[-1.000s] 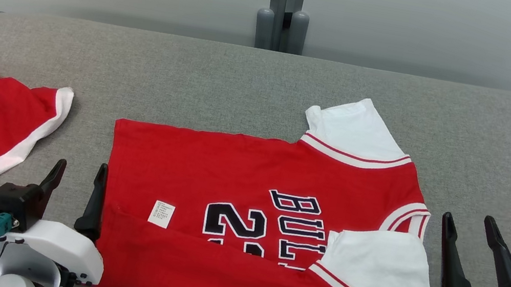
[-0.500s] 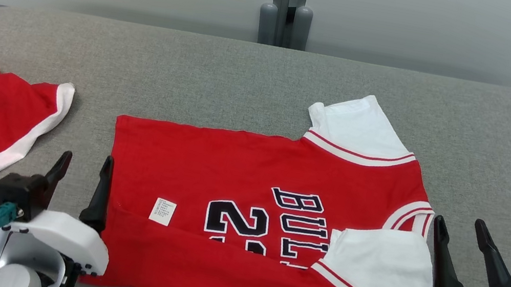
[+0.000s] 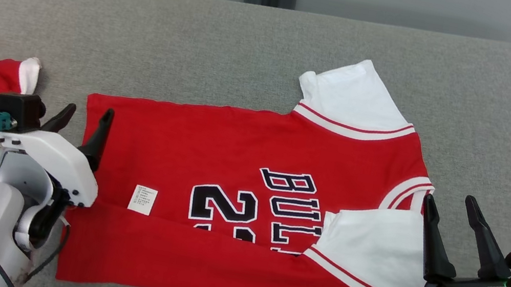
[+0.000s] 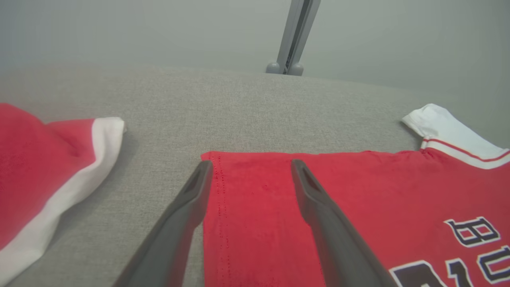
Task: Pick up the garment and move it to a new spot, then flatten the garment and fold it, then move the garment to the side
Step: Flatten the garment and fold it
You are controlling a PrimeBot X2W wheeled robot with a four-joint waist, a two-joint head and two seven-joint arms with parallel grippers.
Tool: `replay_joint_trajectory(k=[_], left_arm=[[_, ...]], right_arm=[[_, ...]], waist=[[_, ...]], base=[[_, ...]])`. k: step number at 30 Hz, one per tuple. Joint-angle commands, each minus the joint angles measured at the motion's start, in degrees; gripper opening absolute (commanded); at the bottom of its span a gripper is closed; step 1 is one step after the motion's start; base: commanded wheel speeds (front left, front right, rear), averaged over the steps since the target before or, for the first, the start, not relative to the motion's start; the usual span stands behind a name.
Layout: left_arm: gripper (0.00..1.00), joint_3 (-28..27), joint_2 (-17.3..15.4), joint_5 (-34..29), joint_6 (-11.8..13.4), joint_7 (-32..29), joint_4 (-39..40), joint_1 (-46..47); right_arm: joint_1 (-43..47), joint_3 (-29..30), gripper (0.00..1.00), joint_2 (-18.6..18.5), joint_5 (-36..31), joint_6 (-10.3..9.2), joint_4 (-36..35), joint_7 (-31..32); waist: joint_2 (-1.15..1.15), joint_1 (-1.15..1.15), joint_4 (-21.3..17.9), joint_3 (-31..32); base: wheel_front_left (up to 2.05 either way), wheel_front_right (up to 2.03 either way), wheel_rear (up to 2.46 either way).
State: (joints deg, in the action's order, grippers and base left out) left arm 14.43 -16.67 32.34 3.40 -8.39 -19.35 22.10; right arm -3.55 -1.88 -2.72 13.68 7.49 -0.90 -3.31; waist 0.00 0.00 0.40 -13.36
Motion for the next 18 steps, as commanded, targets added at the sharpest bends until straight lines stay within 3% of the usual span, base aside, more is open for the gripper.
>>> replay_joint_trajectory(k=[1, 9, 15, 17, 18], left_arm=[[1.0, -0.62, -0.66, 1.11, -1.35, -0.48, -2.98, 2.34], [1.0, -2.14, -2.0, 5.19, -7.08, -0.87, -14.13, 7.83], [1.0, -1.83, -1.83, 6.69, -8.85, -1.02, -18.38, 9.59], [0.39, -1.61, -1.77, 7.19, -9.36, -0.87, -19.42, 10.2], [0.21, -1.55, -1.61, 7.78, -9.59, -0.77, -19.79, 10.45]], right_arm=[[-0.93, 0.17, 1.0, -0.34, -0.11, 0.01, 0.29, -0.49], [-1.7, 0.1, 1.0, -0.31, 0.59, 0.01, 1.17, -1.6], [-1.92, -0.12, 1.0, -0.32, 0.99, 0.01, 1.59, -1.85], [-2.12, 0.02, 1.0, -0.32, 1.11, 0.01, 1.64, -1.85], [-2.24, 0.12, 1.0, -0.32, 0.95, 0.01, 1.68, -1.79]], waist=[[0.0, 0.0, -1.57, -1.88], [0.0, 0.0, -3.5, -4.04], [0.0, 0.0, -3.79, -4.65], [0.0, 0.0, -3.78, -4.86], [0.0, 0.0, -3.74, -4.96]], base=[[0.0, 0.0, 0.0], [0.0, 0.0, 0.0], [0.0, 0.0, 0.0], [0.0, 0.0, 0.0], [0.0, 0.0, 0.0]])
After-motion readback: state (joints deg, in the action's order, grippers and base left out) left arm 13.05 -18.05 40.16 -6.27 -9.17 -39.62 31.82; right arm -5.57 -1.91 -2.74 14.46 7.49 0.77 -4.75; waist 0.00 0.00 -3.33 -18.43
